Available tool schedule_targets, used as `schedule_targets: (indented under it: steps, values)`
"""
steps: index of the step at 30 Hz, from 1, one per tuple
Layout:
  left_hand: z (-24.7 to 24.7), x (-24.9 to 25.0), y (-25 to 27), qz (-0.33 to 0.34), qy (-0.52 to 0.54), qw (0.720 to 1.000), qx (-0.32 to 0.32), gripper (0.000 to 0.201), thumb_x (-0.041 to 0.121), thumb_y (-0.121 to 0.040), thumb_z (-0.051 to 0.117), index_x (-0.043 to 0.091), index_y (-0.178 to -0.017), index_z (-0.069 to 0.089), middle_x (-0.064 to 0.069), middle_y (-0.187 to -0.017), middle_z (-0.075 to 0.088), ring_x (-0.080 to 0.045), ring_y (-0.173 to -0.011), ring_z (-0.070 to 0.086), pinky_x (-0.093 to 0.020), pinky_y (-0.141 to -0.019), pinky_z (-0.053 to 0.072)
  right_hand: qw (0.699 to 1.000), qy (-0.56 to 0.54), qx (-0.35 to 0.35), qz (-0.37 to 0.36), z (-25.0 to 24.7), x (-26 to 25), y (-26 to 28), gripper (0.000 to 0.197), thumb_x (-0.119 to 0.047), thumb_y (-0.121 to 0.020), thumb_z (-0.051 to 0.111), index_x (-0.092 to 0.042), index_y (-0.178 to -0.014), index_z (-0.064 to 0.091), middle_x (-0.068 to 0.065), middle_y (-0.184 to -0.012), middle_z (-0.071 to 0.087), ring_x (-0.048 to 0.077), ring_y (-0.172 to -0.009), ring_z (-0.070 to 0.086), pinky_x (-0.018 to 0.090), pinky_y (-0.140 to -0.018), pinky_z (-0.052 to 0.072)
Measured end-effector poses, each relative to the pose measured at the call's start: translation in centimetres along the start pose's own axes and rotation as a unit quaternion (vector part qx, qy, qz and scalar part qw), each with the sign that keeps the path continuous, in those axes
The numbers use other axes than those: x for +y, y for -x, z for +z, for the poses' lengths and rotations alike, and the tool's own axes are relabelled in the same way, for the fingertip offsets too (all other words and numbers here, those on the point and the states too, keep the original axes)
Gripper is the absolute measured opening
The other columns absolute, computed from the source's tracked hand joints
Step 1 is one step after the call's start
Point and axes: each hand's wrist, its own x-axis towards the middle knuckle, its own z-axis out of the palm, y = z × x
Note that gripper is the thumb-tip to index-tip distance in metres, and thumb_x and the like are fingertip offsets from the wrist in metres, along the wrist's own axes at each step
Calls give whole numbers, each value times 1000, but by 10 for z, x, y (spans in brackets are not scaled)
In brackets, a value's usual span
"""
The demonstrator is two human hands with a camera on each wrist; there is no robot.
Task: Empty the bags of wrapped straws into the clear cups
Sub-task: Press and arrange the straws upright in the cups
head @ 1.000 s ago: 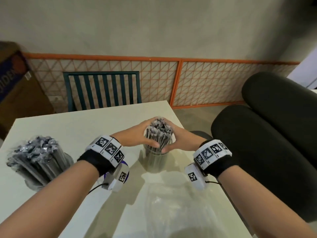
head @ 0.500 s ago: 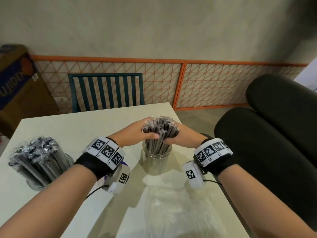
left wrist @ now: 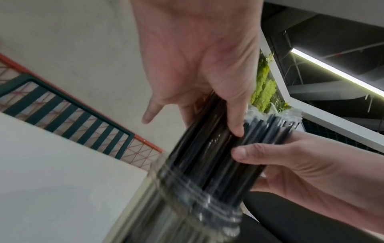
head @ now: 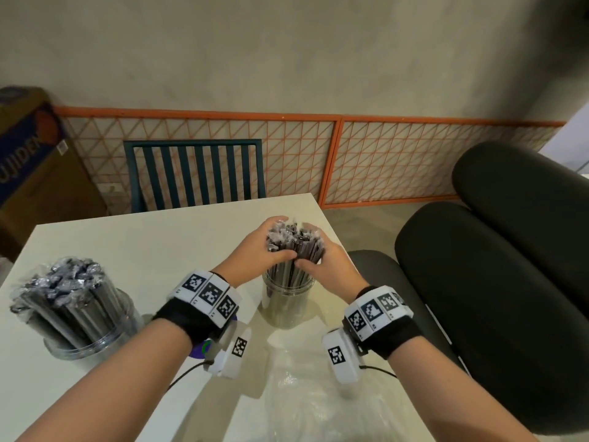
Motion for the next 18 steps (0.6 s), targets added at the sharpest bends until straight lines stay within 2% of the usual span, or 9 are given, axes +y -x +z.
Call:
schedule_targets:
  steps: [2,4,6,8,11,13,15,16,18]
  values:
    - [-10,7,-1,11,-11,999,-47,46,11,-78,72,22,-118,52,9,-104,63,-8,-100,60,-24,-90,48,1000,2,-14,-14,-11,-5,-5,68,-11,-80,72,-17,-139,40,4,-126,57,11,-112,51,14,-88,37]
    - [-15,11,-2,0,-36,995,-91,40,11,-78,72,22,-110,53,8,-102,59,-10,-99,58,-20,-86,46,999,15,-50,-16,-17,-7,-7,70,-12,-73,78,-14,-134,44,5,-127,56,15,-116,51,20,-90,38]
    - [-16,7,-2,-26,-80,991,-107,44,18,-76,75,19,-114,53,2,-113,48,-16,-111,51,-26,-95,44,994,51,-100,-5,-16,-3,-8,76,-14,-69,81,-14,-135,42,3,-128,47,14,-117,46,25,-98,38]
    - [-15,-1,1,-66,-95,988,-106,64,27,-74,77,15,-129,47,3,-123,41,-16,-120,44,-29,-102,38,989,67,-132,13,-11,6,-8,81,-15,-67,83,-15,-135,40,-3,-126,42,11,-116,42,30,-105,36]
    - [-3,-8,13,-72,-48,993,-77,77,33,-70,79,19,-135,39,6,-129,46,-11,-122,46,-25,-99,37,990,16,-137,28,-3,15,-6,86,-13,-65,84,-16,-137,37,-4,-127,52,12,-118,49,31,-106,39]
    - [10,-6,22,-44,10,998,-33,67,26,-70,80,25,-126,43,9,-119,54,-4,-111,53,-19,-94,38,989,-18,-141,37,4,16,-5,80,-7,-69,80,-14,-137,39,-3,-120,57,12,-114,52,29,-103,41]
    - [22,-5,24,-24,24,999,17,59,21,-69,81,30,-115,45,11,-111,58,1,-101,55,-10,-86,38,988,-42,-140,47,9,15,-4,78,-3,-70,78,-13,-137,40,0,-119,60,16,-114,55,33,-105,42]
    - [26,-6,23,-24,14,999,42,58,23,-68,81,29,-114,46,9,-111,59,-2,-101,56,-7,-84,37,989,-44,-133,48,12,15,-5,78,-3,-70,77,-13,-137,40,2,-121,61,19,-115,56,37,-105,43]
    - [28,-6,17,-33,-19,996,81,61,28,-68,81,20,-120,50,3,-117,61,-10,-109,55,-13,-88,38,992,-28,-114,42,15,15,-6,74,-7,-72,76,-15,-137,41,5,-124,62,20,-116,56,37,-105,43]
